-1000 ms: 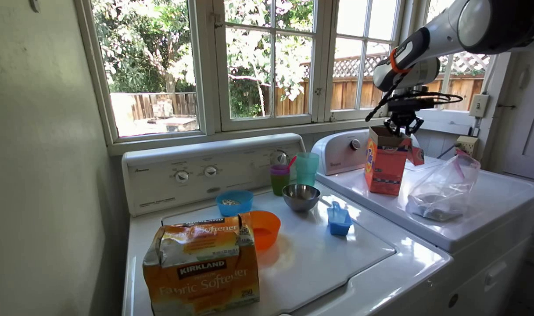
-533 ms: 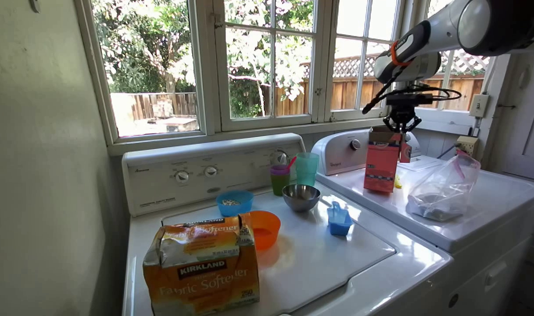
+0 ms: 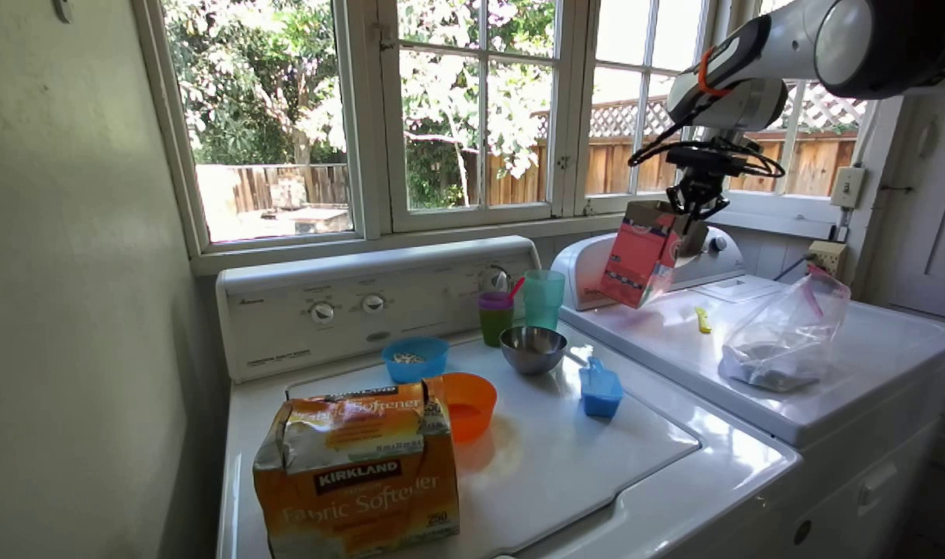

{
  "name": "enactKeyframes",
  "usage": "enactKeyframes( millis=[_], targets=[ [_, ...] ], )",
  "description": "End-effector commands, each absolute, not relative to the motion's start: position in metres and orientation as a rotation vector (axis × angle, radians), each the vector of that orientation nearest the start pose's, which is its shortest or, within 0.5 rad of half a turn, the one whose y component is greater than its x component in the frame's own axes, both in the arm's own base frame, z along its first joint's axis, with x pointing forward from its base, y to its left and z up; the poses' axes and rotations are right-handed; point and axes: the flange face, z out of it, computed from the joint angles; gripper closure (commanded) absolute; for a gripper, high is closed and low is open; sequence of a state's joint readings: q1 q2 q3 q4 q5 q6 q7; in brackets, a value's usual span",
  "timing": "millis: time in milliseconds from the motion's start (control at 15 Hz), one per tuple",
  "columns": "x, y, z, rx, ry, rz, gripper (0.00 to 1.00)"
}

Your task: Move the tide box forward and place the green cup at the edge of the washing machine

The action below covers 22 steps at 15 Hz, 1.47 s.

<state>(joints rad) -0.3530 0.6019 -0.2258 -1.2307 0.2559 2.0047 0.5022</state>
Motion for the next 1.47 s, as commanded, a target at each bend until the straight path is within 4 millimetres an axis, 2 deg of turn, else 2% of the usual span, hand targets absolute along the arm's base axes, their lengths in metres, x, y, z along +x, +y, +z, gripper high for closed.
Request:
enactKeyframes(
  millis=[0, 200, 267, 333, 667, 867, 1067, 1400],
  targets=[
    [0.661, -0.367, 0.456, -2.416, 1.789, -0.459, 0.99],
    [0.659, -0.372, 0.46, -2.345, 1.968, -0.524, 0.99],
    [0.656, -0.37, 0.46, -2.354, 1.983, -0.492, 0.99],
    [0.654, -0.374, 0.458, -2.38, 1.902, -0.473, 0.97],
    [0.656, -0.372, 0.457, -2.359, 1.952, -0.5, 0.99],
    [0.66, -0.372, 0.445, -2.331, 1.999, -0.45, 0.99],
    [0.657, -0.375, 0.43, -2.3, 2.162, -0.413, 0.99],
    [0.662, -0.375, 0.421, -2.264, 2.256, -0.36, 0.99]
  ],
)
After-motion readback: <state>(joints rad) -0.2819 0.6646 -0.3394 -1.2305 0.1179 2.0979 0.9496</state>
